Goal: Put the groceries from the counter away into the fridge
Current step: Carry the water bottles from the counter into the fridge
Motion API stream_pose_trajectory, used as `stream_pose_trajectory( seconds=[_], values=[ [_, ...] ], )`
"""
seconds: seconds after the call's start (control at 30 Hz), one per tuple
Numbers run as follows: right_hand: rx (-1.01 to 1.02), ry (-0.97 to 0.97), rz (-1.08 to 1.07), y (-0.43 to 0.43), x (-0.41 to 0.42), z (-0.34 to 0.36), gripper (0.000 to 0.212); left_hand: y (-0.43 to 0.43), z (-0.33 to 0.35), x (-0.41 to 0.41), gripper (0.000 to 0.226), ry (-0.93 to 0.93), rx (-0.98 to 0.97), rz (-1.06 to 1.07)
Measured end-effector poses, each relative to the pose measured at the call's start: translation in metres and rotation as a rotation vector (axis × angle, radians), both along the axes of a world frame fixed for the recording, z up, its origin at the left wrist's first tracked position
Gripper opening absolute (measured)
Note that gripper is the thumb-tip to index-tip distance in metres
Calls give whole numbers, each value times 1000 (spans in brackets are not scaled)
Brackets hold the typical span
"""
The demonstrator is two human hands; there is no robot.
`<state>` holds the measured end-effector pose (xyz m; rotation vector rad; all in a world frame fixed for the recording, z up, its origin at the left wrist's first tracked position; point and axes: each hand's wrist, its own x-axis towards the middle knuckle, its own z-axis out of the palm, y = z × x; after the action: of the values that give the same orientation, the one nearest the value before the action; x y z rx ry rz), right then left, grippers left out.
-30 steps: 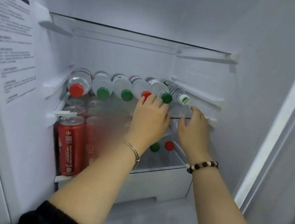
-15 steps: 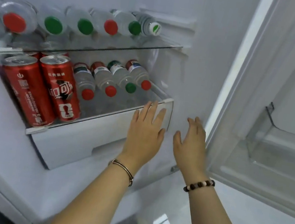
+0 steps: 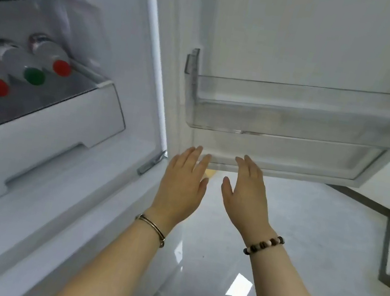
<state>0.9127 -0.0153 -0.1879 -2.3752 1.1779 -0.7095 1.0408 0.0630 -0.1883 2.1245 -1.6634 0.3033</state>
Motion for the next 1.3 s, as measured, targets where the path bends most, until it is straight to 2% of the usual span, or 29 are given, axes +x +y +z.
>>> stream_pose_trajectory(
  seconds=[0.1,0.3,0.5,0.67,0.77,1.07,1.3],
  values=[
    [-30,31,-110,-19,-63,1,55,-33,-1,-55,52,-28,25,-116],
    [-91,289,-430,-50,-234,11,68,-103,3,-211,64,-100,146,-275],
    [9,440,-767,-38,-414,8,74,-145,1,-387,71,-153,178,-545],
    [97,483,-1010,-3,-534,-4,75,-147,-7,-520,70,-170,176,-814],
    [147,504,-1154,26,-589,-10,75,-140,-11,-583,67,-221,191,-963],
    [278,490,-1536,92,-707,-16,74,-118,-20,-753,68,-218,115,-1360],
    [325,503,-1764,89,-798,-9,73,-129,-13,-869,68,-238,51,-1585]
  ],
)
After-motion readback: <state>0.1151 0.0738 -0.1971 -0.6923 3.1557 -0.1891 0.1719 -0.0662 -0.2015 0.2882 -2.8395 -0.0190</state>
